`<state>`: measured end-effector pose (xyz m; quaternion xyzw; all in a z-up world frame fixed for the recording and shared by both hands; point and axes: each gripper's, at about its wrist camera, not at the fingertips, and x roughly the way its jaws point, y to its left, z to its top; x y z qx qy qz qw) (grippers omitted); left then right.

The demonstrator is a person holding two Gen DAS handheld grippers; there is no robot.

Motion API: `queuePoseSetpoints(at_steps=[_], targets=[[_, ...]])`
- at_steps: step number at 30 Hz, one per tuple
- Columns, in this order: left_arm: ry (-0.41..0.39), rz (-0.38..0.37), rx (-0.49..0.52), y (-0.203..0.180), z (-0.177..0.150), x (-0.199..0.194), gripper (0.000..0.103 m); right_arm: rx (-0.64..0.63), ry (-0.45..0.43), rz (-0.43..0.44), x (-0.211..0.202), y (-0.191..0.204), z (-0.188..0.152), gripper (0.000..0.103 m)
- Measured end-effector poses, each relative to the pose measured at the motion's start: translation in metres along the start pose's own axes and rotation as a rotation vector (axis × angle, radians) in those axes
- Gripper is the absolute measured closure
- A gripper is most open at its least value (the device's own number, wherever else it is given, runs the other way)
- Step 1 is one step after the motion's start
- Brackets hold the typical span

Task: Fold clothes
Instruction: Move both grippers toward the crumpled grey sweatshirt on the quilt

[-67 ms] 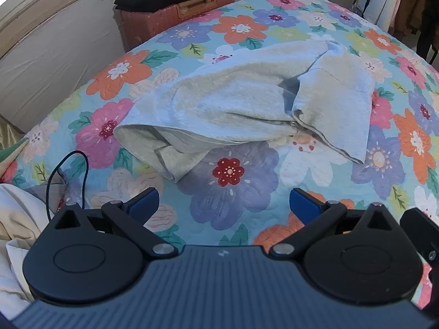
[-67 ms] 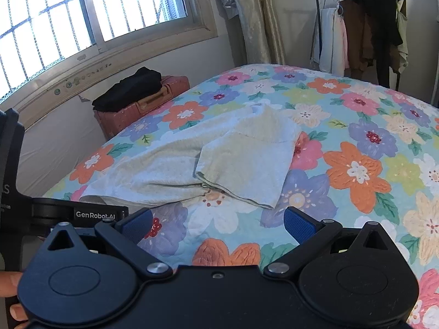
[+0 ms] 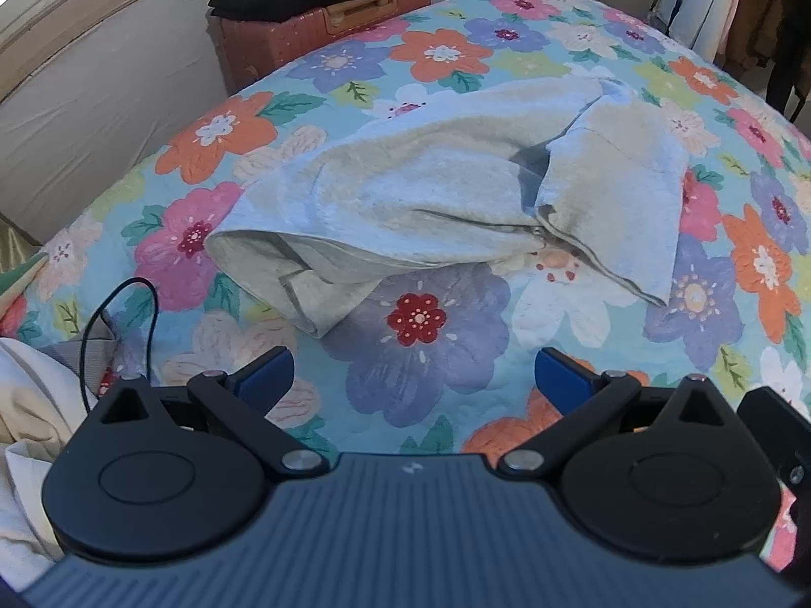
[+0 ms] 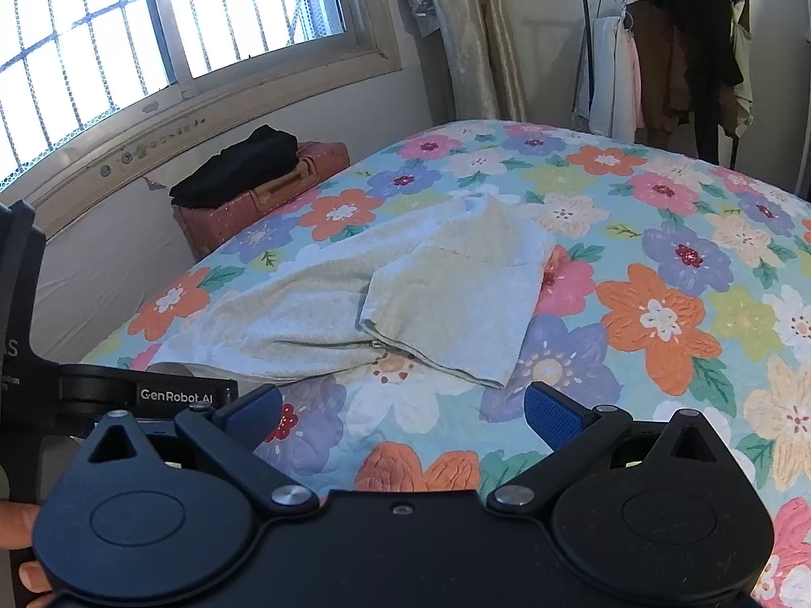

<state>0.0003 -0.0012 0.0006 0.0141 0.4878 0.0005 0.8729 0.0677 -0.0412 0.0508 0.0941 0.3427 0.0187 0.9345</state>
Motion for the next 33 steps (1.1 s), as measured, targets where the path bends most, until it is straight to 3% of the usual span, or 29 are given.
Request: queuePoseSetpoints(at_steps=[9, 18, 22, 33], targets=[[-0.020, -0.033, -0.009, -0.001, 0.001, -0.001, 0.000, 0.003, -0.006, 0.007, 0.001, -0.001, 0.002, 0.000], [-0.039, -0.012, 0.026, -0.007, 0.005, 0.008, 0.000, -0.002, -0.027, -0.001, 0.000, 0.001, 0.004, 0.000], [-0.051, -0.005, 0.047, -0.012, 0.007, 0.015, 0.000, -0.036, -0.027, -0.059, 0.005, 0.003, 0.003, 0.000], [-0.131, -0.119, 0.035, -0.029, 0.014, 0.031, 0.000, -0.063, -0.049, -0.081, 0.022, 0.000, -0.005, 0.000]])
